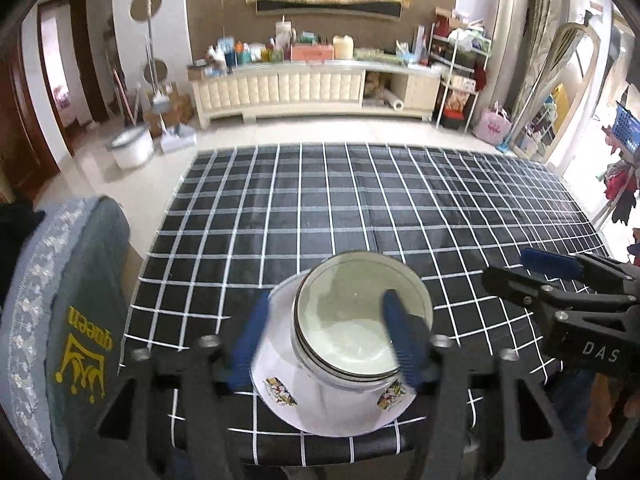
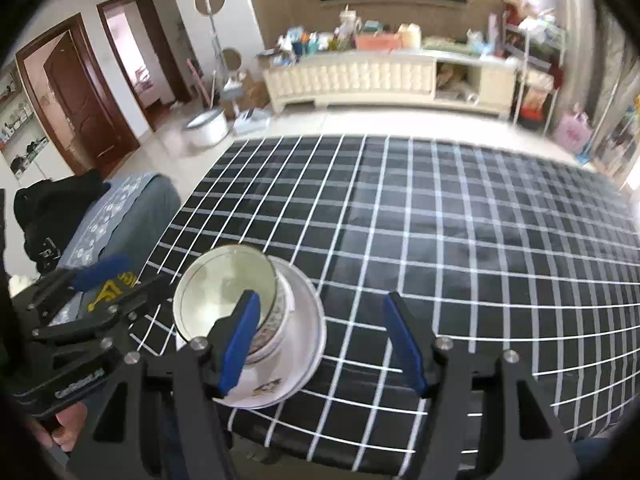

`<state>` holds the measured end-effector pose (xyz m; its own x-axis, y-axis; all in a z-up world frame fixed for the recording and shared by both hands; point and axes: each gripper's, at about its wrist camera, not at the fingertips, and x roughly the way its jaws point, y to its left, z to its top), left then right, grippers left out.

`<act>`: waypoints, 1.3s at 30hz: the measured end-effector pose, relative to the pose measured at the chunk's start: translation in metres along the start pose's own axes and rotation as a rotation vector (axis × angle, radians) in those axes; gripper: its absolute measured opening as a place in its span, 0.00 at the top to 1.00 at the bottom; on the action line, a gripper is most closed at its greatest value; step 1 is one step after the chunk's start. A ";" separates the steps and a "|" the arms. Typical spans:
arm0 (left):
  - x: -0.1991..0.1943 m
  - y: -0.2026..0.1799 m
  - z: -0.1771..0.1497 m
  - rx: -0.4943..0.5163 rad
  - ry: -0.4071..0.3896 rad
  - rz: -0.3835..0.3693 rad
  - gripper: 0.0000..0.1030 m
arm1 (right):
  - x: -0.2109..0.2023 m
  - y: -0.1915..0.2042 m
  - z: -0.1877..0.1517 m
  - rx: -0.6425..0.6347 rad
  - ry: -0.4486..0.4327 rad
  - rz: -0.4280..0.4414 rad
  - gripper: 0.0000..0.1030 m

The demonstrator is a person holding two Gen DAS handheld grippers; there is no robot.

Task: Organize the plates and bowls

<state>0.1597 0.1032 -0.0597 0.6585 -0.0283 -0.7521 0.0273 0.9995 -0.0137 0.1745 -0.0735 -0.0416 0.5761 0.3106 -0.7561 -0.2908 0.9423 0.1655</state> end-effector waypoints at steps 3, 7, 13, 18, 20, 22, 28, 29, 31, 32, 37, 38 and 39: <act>-0.021 -0.007 -0.005 0.018 -0.079 0.038 0.32 | -0.022 -0.001 -0.007 -0.017 -0.079 -0.051 0.31; -0.043 -0.014 -0.014 0.016 -0.146 0.050 0.25 | -0.050 0.002 -0.019 -0.045 -0.167 -0.098 0.25; -0.080 -0.029 -0.031 0.037 -0.263 0.074 0.18 | -0.092 0.002 -0.041 -0.086 -0.309 -0.181 0.15; -0.104 -0.038 -0.048 0.029 -0.332 0.072 0.14 | -0.119 0.001 -0.062 -0.075 -0.390 -0.214 0.00; -0.112 -0.038 -0.057 0.005 -0.346 0.049 0.08 | -0.123 0.000 -0.069 -0.073 -0.395 -0.225 0.00; -0.119 -0.039 -0.066 -0.002 -0.345 0.034 0.00 | -0.127 0.000 -0.079 -0.063 -0.402 -0.234 0.00; -0.132 -0.046 -0.093 0.022 -0.358 0.051 0.00 | -0.133 0.001 -0.107 -0.046 -0.379 -0.248 0.00; -0.133 -0.046 -0.096 0.023 -0.359 0.047 0.00 | -0.135 0.001 -0.111 -0.044 -0.379 -0.249 0.00; -0.137 -0.049 -0.105 0.033 -0.359 0.045 0.00 | -0.138 0.000 -0.114 -0.049 -0.384 -0.253 0.00; -0.139 -0.051 -0.110 0.037 -0.360 0.044 0.00 | -0.140 0.000 -0.116 -0.053 -0.389 -0.259 0.00; -0.145 -0.059 -0.121 0.053 -0.361 0.034 0.00 | -0.145 0.004 -0.122 -0.059 -0.392 -0.261 0.00; -0.147 -0.059 -0.122 0.050 -0.363 0.032 0.00 | -0.145 0.004 -0.123 -0.060 -0.396 -0.265 0.00; -0.148 -0.060 -0.123 0.047 -0.366 0.026 0.00 | -0.146 0.005 -0.123 -0.061 -0.399 -0.267 0.00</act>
<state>-0.0321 0.0492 -0.0291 0.8848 -0.0138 -0.4659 0.0362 0.9986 0.0392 -0.0050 -0.1297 -0.0086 0.8815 0.0935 -0.4628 -0.1300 0.9904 -0.0476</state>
